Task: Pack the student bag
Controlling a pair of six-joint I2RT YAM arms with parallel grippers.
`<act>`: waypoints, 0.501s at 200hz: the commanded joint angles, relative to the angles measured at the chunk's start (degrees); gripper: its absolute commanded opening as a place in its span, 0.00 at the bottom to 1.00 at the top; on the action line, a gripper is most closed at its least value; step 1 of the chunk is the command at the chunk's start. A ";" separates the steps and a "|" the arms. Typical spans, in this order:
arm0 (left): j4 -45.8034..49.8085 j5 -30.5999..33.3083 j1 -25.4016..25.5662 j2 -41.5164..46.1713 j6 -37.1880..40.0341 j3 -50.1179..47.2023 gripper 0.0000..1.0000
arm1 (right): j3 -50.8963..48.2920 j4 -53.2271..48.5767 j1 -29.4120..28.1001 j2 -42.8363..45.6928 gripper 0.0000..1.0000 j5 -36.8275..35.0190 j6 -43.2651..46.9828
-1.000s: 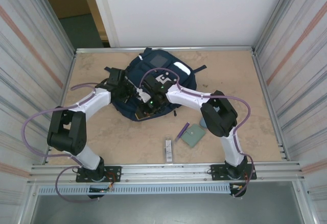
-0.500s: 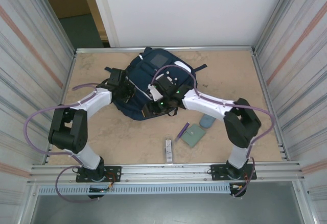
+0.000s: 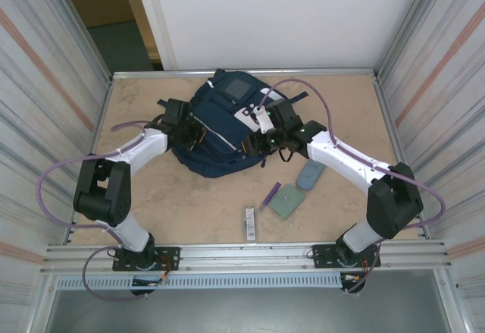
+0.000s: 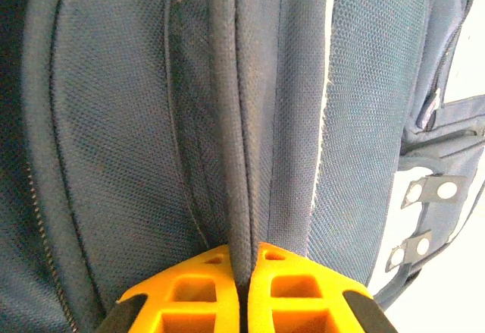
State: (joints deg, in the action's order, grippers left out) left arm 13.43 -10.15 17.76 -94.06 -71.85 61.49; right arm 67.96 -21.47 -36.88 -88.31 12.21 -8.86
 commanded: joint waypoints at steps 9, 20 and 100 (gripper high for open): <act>-0.67 -2.06 0.77 -0.50 -0.08 2.49 0.00 | -1.44 4.02 -0.12 1.44 0.59 3.42 15.85; -0.64 -2.09 0.96 -0.59 -0.31 2.46 0.00 | -2.68 7.21 -0.14 1.28 0.60 6.40 20.74; -0.61 -3.00 4.47 -1.86 -1.45 4.00 0.00 | -0.32 7.63 1.16 -7.46 0.63 17.60 48.64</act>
State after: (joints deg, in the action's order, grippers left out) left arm 13.56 -10.59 21.12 -95.35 -72.34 63.05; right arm 65.12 -11.35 -36.56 -93.67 26.24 28.49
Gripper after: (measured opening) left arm 0.064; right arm 0.628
